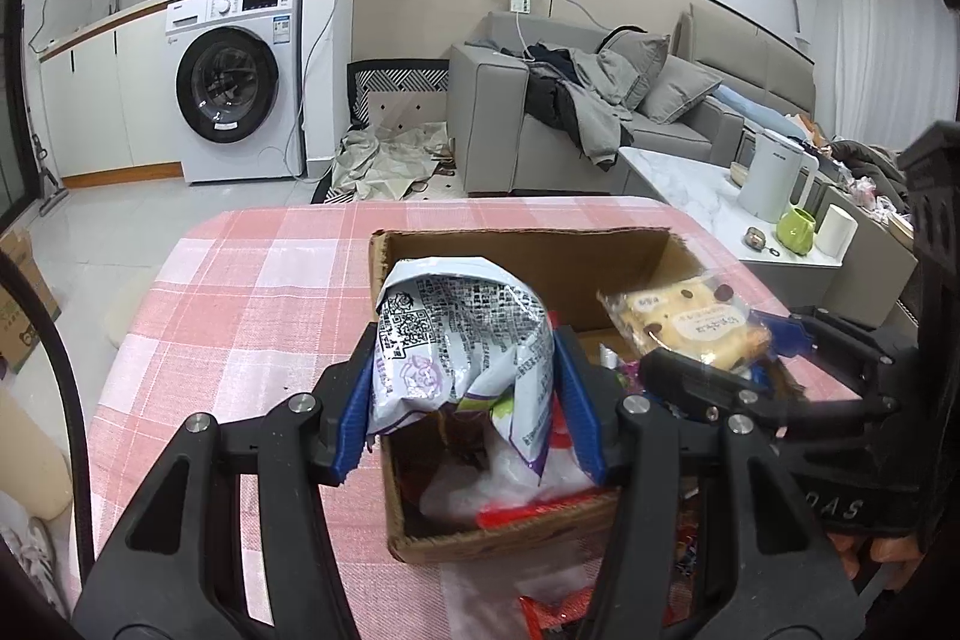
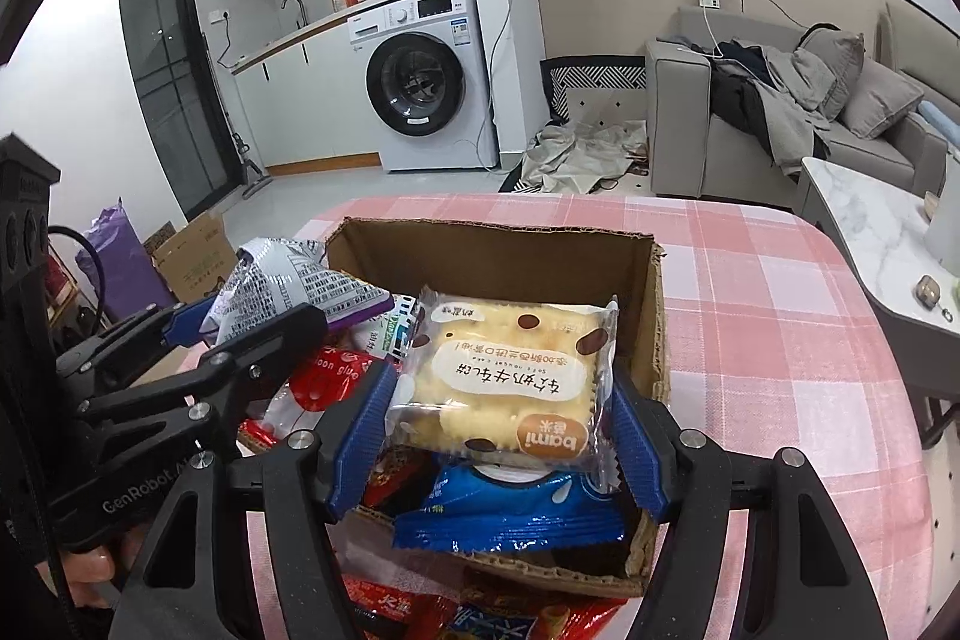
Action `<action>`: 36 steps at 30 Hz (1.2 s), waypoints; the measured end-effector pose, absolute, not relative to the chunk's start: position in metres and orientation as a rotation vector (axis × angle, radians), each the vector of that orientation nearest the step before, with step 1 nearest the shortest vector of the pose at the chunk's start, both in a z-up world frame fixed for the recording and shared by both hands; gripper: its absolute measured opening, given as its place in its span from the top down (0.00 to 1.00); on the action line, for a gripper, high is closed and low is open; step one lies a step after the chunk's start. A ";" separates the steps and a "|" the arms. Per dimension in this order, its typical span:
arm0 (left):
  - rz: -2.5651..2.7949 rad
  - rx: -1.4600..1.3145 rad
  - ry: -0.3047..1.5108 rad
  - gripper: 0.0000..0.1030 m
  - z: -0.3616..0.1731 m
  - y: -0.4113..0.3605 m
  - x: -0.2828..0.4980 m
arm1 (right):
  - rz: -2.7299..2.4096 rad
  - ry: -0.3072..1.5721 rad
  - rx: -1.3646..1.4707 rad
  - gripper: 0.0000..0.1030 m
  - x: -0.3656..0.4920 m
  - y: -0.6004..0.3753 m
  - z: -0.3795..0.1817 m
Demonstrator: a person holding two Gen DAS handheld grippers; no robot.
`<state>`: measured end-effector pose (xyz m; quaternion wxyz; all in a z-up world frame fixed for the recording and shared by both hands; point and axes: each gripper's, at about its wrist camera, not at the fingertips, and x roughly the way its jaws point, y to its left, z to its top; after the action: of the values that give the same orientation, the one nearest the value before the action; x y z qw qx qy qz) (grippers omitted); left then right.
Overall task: Organize snacks
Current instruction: 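Lower both snacks into the box and open both grippers, then withdraw both grippers from the box toward the red chip bags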
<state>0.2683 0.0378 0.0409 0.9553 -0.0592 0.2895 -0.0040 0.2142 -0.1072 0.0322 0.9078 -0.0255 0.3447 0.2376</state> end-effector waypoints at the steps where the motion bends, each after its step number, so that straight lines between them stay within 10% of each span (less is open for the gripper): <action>1: -0.003 -0.122 0.592 0.50 0.039 0.040 0.271 | 0.489 0.712 -0.062 0.32 0.214 -0.105 0.031; 14: -0.003 -0.087 0.614 0.37 0.037 0.041 0.282 | 0.463 0.630 -0.217 0.02 0.194 -0.089 0.029; 27: -0.019 -0.104 0.599 0.01 0.048 0.039 0.256 | 0.482 0.646 -0.158 0.00 0.183 -0.107 0.038; 36: 0.009 -0.116 0.578 0.01 0.057 0.048 0.221 | 0.486 0.676 -0.126 0.00 0.165 -0.118 0.038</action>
<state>0.2210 0.0482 0.0567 0.9569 -0.0572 0.2848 0.0046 0.1649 -0.1175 0.0384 0.9127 -0.0610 0.3280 0.2360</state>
